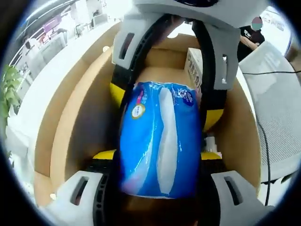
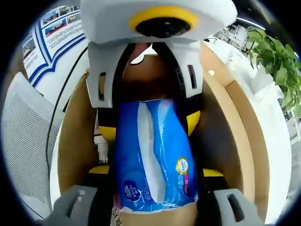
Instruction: Operate the shoe box by opening the lid, removing the specified soft item, and placing it in the target area until the item is outside and the box remains undamaged.
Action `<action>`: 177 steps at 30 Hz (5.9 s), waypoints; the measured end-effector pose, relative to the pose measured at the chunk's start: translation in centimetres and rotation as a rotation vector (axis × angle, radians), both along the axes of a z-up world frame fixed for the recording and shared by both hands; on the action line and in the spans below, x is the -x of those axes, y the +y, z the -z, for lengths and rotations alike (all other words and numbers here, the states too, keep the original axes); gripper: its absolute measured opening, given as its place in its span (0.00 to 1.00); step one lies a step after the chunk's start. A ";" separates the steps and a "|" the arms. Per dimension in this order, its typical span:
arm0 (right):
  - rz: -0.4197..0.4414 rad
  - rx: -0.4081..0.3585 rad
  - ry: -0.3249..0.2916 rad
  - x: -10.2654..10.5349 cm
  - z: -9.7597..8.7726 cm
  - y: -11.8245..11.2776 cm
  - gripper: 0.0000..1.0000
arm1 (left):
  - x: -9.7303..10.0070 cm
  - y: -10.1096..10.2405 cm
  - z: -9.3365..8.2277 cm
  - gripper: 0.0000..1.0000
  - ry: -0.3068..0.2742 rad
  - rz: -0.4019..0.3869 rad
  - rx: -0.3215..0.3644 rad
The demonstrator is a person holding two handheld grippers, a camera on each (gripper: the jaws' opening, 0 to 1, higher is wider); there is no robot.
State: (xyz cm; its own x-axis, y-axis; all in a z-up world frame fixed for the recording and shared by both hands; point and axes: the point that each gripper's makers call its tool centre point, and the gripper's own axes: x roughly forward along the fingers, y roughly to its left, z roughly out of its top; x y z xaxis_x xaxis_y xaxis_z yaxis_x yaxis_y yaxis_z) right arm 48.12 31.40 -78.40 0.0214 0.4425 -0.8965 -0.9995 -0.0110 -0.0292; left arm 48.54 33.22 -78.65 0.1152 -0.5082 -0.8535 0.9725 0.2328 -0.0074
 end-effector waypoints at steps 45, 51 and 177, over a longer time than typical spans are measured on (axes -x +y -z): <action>0.049 -0.075 -0.028 0.2 -4.6 -0.8 0.43 | 0.5 -1.2 -4.8 0.45 -0.046 0.025 0.027; 0.059 -0.088 -0.054 0.1 -6.0 -0.9 0.43 | 0.3 -1.2 -6.0 0.46 -0.072 0.038 0.022; 0.422 0.096 -0.110 5.6 -7.1 -39.3 0.45 | 5.6 -39.4 -7.3 0.49 -0.110 0.373 0.101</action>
State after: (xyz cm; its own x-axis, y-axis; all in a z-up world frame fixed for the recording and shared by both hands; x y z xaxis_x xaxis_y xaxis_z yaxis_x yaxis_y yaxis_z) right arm 42.52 -7.92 -71.32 0.2797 0.2894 -0.9154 -0.9080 0.3895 -0.1543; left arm 42.94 -6.18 -71.30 -0.0055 -0.6134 -0.7897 0.9864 -0.1329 0.0963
